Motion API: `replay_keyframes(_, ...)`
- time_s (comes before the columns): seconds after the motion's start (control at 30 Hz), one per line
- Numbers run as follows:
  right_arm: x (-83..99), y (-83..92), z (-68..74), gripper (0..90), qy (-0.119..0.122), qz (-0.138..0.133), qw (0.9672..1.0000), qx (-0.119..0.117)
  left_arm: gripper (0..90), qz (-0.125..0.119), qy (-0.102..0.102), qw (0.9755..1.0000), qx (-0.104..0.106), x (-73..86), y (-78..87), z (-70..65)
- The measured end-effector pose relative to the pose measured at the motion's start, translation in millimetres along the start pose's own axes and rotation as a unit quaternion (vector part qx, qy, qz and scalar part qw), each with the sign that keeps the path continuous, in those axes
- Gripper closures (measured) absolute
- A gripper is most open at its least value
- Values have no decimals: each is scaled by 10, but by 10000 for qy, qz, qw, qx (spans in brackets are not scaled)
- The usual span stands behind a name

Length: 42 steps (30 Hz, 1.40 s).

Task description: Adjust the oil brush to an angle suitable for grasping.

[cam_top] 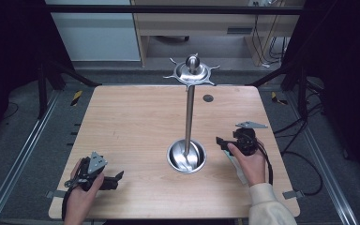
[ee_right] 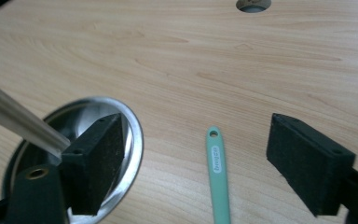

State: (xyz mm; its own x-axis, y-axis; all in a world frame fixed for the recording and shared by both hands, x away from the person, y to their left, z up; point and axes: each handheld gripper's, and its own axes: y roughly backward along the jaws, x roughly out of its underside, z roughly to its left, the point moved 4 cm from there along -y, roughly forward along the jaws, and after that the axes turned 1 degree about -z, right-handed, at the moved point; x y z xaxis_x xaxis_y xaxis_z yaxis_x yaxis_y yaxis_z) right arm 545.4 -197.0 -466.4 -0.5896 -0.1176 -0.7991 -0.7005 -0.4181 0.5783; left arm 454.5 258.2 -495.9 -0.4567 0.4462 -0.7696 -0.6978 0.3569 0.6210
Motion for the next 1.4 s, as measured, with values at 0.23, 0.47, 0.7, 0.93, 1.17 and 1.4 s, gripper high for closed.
replay_keyframes(0.23, 13, 1, 146, 183, 551, 126, 9983, 130, 32, -15, 11, 10000, 3, 1, -4, 6)
replay_keyframes(0.47, -5, -5, 261, 350, 1026, 213, 9942, 238, 32, 5, -34, 10000, -21, 0, -6, 1)
replay_keyframes(0.7, -157, -154, 320, 705, 1527, 669, 9858, 183, 32, -17, 25, 10000, -64, 11, 5, 20)
replay_keyframes(0.93, -122, -409, 293, 900, 1305, 841, 9878, 152, 32, -14, 28, 10000, -73, 10, 3, 21)
replay_keyframes(1.17, 23, -485, 283, 900, 1478, 1169, 9815, 323, 32, -6, -21, 10000, -54, 1, 2, 8)
replay_keyframes(1.4, 77, -503, 205, 900, 1324, 1356, 9809, 432, 32, -15, -16, 10000, -44, 0, 3, 10)
